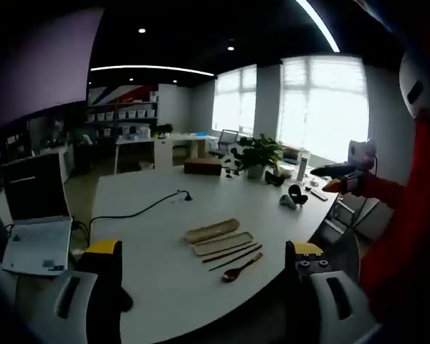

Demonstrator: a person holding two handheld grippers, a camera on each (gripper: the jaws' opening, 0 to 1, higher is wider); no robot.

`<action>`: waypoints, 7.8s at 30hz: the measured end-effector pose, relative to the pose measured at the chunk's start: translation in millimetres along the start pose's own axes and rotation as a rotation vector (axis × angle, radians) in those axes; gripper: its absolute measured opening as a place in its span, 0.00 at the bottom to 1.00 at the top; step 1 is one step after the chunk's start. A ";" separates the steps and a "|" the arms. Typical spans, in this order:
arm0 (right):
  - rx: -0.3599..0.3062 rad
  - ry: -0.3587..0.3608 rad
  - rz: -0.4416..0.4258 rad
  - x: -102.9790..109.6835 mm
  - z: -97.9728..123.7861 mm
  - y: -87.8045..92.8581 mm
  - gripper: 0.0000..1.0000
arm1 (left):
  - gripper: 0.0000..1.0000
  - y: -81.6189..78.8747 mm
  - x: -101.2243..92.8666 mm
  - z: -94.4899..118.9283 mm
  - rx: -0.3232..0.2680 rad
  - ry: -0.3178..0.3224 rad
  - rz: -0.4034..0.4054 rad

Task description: Arrange the utensils inside the cutlery case until each visible utensil rests in its matching compartment.

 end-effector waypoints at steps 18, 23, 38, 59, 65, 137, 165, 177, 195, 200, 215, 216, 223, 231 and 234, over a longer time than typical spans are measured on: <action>0.111 -0.021 0.077 -1.3 -19.3 27.0 0.48 | 0.89 0.1 -10.3 -18.7 -0.044 -0.016 -0.004; 0.259 0.017 0.178 -8.6 -21.8 55.2 0.40 | 0.82 31.4 5.0 -19.4 0.103 -0.081 -0.053; 0.318 -0.078 0.151 -3.8 -52.2 69.7 0.38 | 0.86 43.3 5.0 -13.2 0.049 -0.052 0.047; 0.406 0.014 0.126 -24.5 -84.7 85.0 0.28 | 0.80 39.0 21.9 -10.4 0.046 -0.045 0.030; 0.457 0.000 0.200 -27.5 -83.0 94.0 0.22 | 0.81 40.0 27.6 -12.6 0.045 -0.058 0.044; 0.729 -0.338 0.315 -11.9 -158.7 196.1 0.15 | 0.79 45.8 21.0 1.3 0.113 -0.141 -0.088; 0.773 -0.366 0.296 -7.4 -167.7 233.7 0.14 | 0.77 33.5 19.5 6.2 0.033 -0.150 0.002; 0.782 -0.370 0.291 -10.9 -166.8 235.3 0.11 | 0.77 40.8 15.9 10.1 0.035 -0.154 0.024; 0.803 -0.405 0.337 -24.5 -177.2 240.0 0.19 | 0.84 36.3 1.7 3.0 0.011 -0.099 0.042; 0.809 -0.416 0.355 -23.9 -180.4 243.1 0.17 | 0.83 40.6 1.2 3.7 0.023 -0.103 0.049; 0.874 -0.481 0.464 -17.2 -191.6 263.3 0.13 | 0.82 42.9 5.0 6.1 0.041 -0.121 0.042; 0.878 -0.484 0.470 -17.3 -191.8 264.2 0.13 | 0.82 43.8 6.0 6.4 0.044 -0.122 0.043; 0.890 -0.486 0.459 -17.8 -194.3 267.7 0.13 | 0.81 45.2 10.0 8.8 0.049 -0.135 0.052; 0.917 -0.493 0.460 -19.1 -196.5 274.4 0.13 | 0.81 41.4 10.0 4.5 0.057 -0.131 0.031; 0.921 -0.493 0.443 -17.2 -196.9 275.5 0.13 | 0.81 41.4 11.1 4.3 0.058 -0.134 0.030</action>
Point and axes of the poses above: the point that each gripper's makers call its tool centre point, and the gripper's own axes: z roughly backward along the fingers, x roughly to its left, y roughly out of its underside, the point moved 1 cm from there along z, roughly backward along the fingers, and after that the axes turned 3 degrees about -x, right-handed, at the moved point
